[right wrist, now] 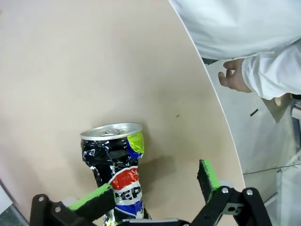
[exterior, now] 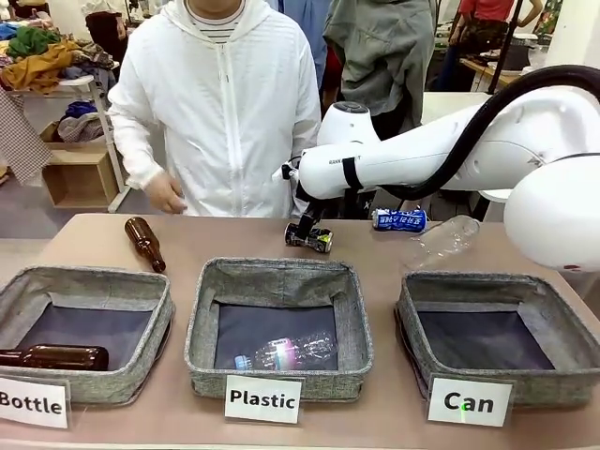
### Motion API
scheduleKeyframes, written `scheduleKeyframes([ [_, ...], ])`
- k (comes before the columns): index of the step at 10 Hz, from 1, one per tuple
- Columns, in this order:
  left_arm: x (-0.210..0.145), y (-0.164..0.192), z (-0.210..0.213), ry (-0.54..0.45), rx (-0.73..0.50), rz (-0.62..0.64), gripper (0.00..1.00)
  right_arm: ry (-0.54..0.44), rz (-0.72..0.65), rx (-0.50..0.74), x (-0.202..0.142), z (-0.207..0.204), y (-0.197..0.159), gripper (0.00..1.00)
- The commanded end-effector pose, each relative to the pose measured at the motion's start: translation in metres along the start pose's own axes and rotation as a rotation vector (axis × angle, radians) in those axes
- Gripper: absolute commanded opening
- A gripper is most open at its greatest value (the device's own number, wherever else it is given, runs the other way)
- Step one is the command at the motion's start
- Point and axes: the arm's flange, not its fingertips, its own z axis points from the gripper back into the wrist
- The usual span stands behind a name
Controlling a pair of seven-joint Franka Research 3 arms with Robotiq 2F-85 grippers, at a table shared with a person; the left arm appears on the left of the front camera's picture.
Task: Sort the can waste into the basket.
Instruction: Pick up the can waste from the table and place it in the right Fabric basket.
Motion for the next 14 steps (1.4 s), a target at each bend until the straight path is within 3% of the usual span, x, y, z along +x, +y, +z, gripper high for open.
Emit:
scheduleKeyframes([
  [1,0.001,-0.001,0.031,-0.076,-0.057,0.036,1.0,0.037,-0.062,0.043,-0.003,-0.011,0.005,1.0],
  [4,0.001,-0.001,0.031,-0.076,-0.057,0.036,1.0,0.053,-0.078,0.138,-0.007,-0.009,0.022,1.0],
  [12,0.001,-0.001,0.031,-0.076,-0.057,0.036,1.0,0.091,-0.078,0.155,-0.013,-0.02,0.025,1.0],
  [13,0.001,-0.001,0.031,-0.076,-0.057,0.036,1.0,0.115,-0.062,0.172,-0.015,-0.02,0.026,0.5],
  [14,0.001,-0.001,0.031,-0.076,-0.057,0.036,1.0,0.117,-0.063,0.179,-0.015,-0.019,0.027,0.41],
])
